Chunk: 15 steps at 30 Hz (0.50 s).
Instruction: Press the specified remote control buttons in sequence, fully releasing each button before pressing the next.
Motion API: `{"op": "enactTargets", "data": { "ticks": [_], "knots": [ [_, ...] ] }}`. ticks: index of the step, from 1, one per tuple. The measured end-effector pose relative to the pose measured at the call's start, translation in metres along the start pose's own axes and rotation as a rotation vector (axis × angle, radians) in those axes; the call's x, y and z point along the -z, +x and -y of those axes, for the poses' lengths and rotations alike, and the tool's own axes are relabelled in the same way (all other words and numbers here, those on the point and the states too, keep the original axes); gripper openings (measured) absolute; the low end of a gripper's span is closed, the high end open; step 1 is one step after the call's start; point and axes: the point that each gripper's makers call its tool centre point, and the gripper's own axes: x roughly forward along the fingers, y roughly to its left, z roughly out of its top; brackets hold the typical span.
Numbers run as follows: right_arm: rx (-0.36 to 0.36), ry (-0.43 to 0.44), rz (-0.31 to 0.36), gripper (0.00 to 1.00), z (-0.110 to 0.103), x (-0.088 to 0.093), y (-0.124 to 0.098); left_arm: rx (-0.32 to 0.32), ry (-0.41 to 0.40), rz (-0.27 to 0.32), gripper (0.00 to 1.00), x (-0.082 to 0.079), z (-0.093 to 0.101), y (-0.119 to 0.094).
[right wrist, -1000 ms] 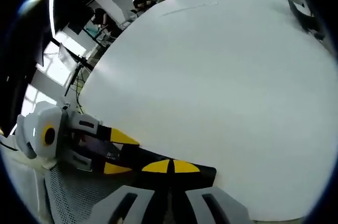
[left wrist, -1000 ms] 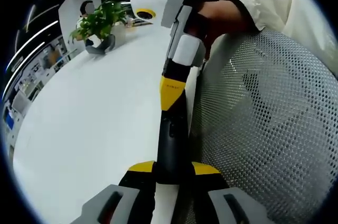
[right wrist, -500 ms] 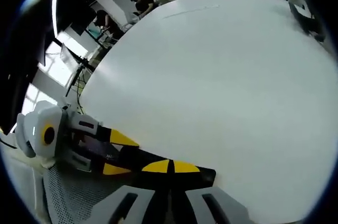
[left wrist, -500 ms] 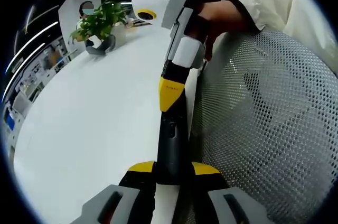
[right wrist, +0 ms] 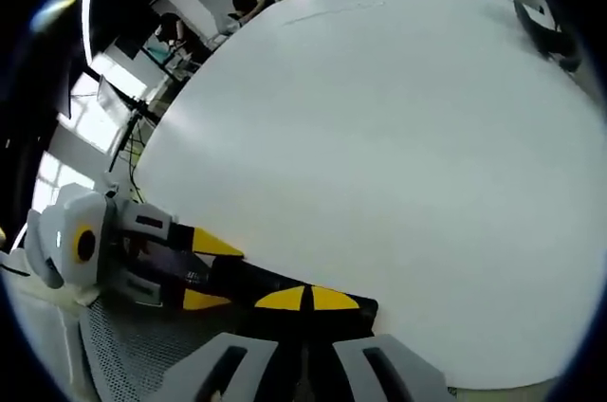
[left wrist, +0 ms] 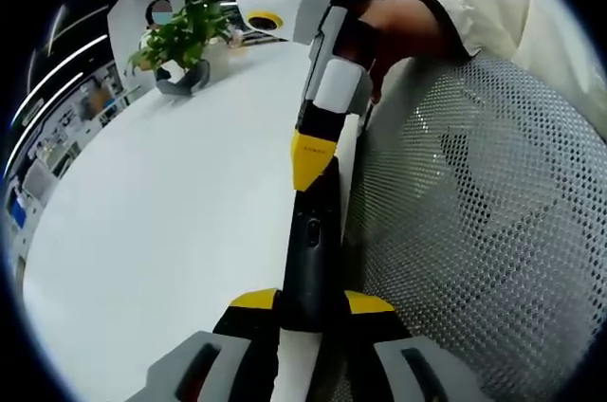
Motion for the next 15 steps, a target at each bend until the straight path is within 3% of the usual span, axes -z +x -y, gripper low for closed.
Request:
{"op": "enactTargets", "data": {
  "ticks": [10, 15],
  "knots": [
    [0.004, -0.013, -0.016, 0.00, -0.0024, 0.0028, 0.0000, 0.003, -0.063, 0.014, 0.25, -0.0017, 0.0006, -0.0002],
    [0.006, -0.025, -0.021, 0.00, -0.0025, 0.0033, 0.0004, 0.002, -0.021, 0.020, 0.25, -0.0013, 0.0006, 0.0003]
  ]
}}
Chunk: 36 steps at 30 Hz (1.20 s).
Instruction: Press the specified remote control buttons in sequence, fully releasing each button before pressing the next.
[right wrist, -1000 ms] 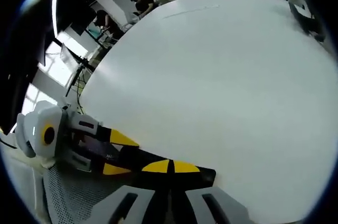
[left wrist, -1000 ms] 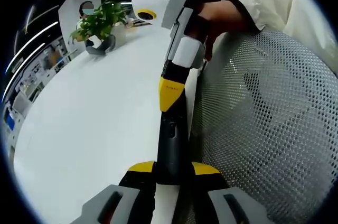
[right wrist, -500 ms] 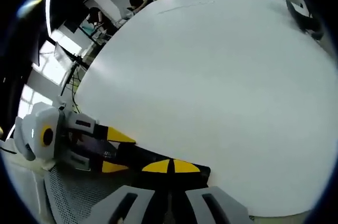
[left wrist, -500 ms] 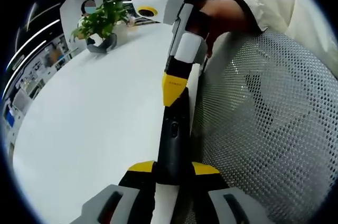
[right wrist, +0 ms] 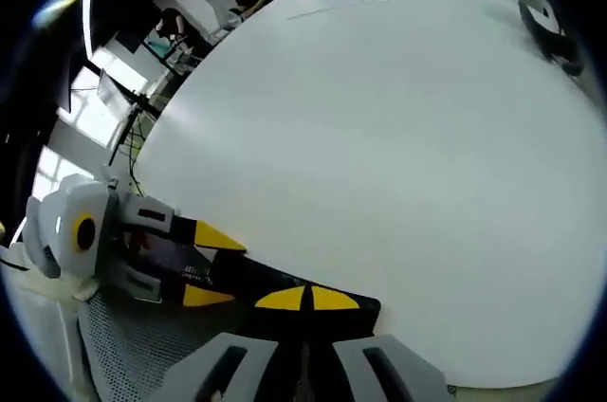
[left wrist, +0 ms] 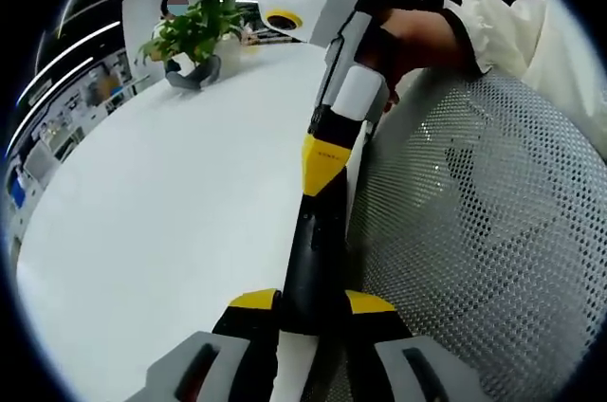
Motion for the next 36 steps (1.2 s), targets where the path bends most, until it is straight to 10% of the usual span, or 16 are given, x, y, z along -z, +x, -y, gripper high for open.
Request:
{"op": "enactTargets", "data": {
  "ticks": [36],
  "knots": [
    [-0.077, 0.025, -0.018, 0.00, -0.013, 0.004, 0.002, -0.003, -0.001, -0.004, 0.24, -0.001, -0.004, 0.001]
  ]
}}
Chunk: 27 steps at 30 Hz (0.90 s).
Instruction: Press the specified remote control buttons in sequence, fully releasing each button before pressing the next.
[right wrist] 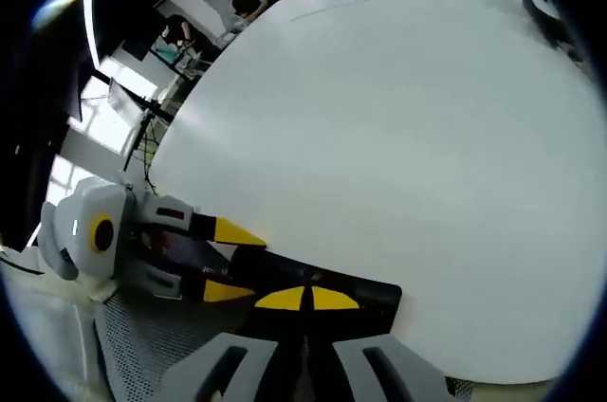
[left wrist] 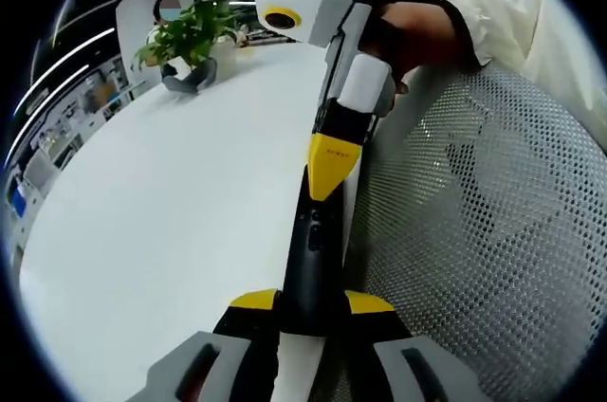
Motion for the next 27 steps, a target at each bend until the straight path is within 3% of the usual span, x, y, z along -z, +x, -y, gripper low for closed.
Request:
{"op": "enactTargets", "data": {
  "ticks": [10, 15, 27],
  "knots": [
    [0.022, -0.028, -0.025, 0.00, 0.0014, 0.0041, 0.0020, -0.020, 0.050, 0.016, 0.25, -0.0012, 0.0013, 0.0024],
    [0.005, 0.011, -0.017, 0.00, 0.0019, 0.0039, 0.0010, -0.013, 0.006, 0.022, 0.25, -0.0027, 0.0002, 0.0015],
    [-0.016, 0.036, 0.001, 0.00, 0.0006, 0.0043, -0.0003, -0.009, 0.010, 0.027, 0.25, -0.0022, 0.0010, 0.0019]
  ]
}}
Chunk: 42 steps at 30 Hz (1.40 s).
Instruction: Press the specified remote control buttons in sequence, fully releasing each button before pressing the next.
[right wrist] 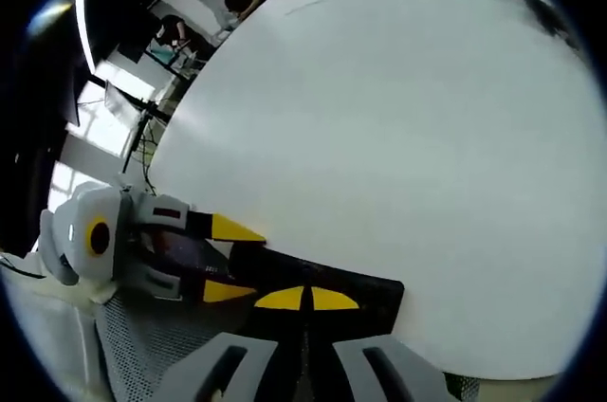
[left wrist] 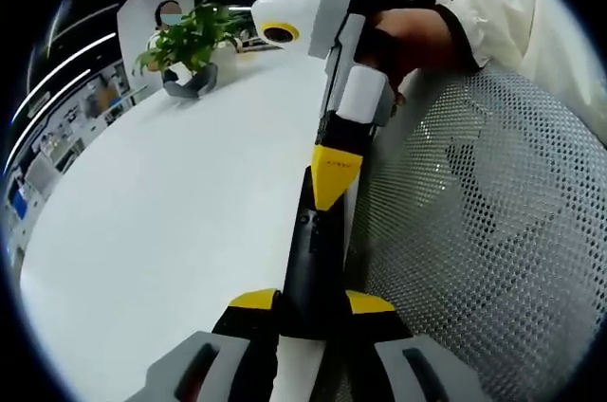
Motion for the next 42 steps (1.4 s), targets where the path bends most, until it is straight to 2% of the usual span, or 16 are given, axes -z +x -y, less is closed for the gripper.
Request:
{"op": "enactTargets", "data": {
  "ticks": [12, 42],
  "knots": [
    [0.085, -0.064, -0.050, 0.00, 0.007, 0.009, -0.007, 0.001, 0.002, 0.002, 0.25, 0.000, 0.000, 0.000],
    [0.177, -0.200, -0.112, 0.00, 0.011, 0.012, -0.005, -0.002, 0.039, 0.002, 0.25, 0.001, 0.000, 0.001]
  ]
}}
